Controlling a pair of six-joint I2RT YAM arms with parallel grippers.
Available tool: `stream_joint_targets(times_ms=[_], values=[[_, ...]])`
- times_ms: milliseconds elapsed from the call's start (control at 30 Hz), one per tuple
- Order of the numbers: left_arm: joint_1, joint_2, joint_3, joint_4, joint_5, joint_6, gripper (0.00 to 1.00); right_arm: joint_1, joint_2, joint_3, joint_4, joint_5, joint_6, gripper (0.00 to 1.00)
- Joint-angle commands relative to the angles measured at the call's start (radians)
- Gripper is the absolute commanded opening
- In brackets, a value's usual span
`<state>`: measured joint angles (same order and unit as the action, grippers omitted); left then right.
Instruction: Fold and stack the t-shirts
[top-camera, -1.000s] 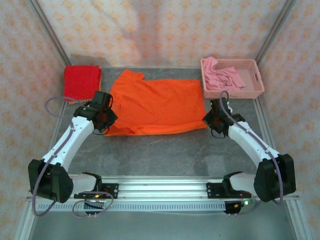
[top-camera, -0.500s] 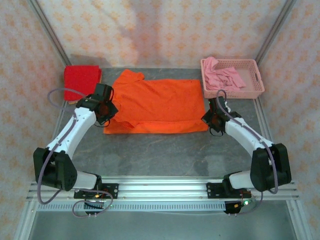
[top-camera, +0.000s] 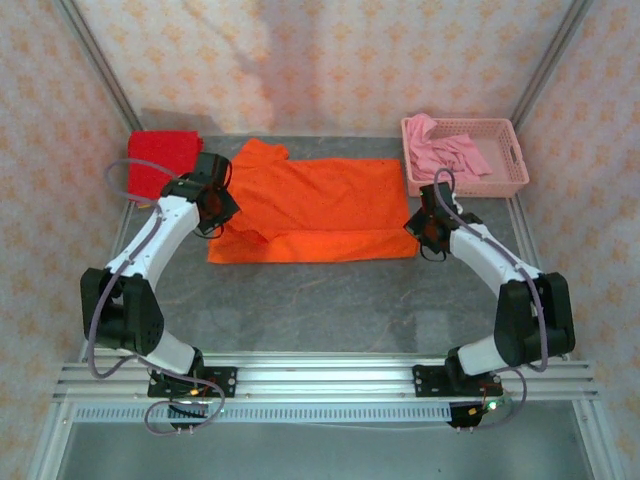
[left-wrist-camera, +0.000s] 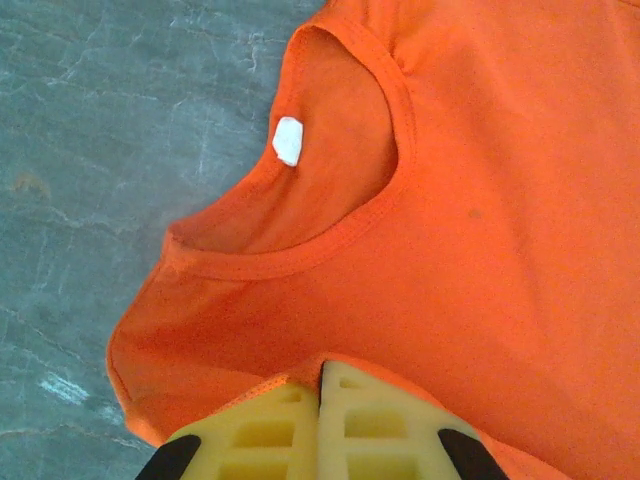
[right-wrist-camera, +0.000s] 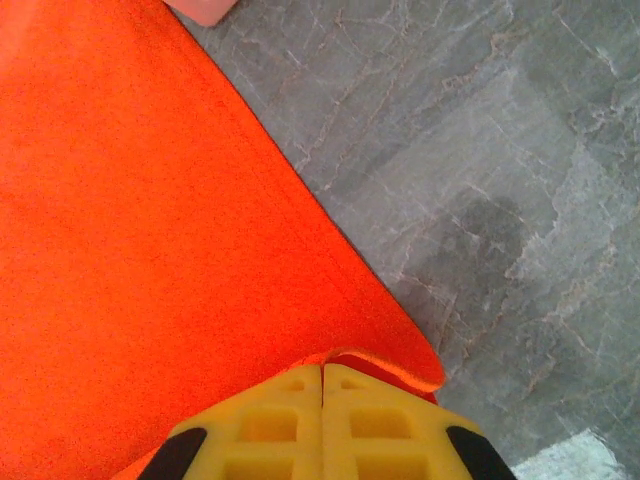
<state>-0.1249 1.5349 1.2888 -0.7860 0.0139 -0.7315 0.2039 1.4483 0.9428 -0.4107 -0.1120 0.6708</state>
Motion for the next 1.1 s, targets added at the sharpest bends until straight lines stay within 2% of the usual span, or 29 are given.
stream_joint_targets(times_ms=[0,1067], values=[[0.015,0.031,0.055,0.013,-0.046,0.027,0.00,-0.015,0.024,0.042,0.003,0.007,-0.028,0.00],[0.067,0.219,0.226,0.017,-0.049,0.063,0.00,-0.022,0.278,0.252,0.007,-0.051,-0.077,0.00]])
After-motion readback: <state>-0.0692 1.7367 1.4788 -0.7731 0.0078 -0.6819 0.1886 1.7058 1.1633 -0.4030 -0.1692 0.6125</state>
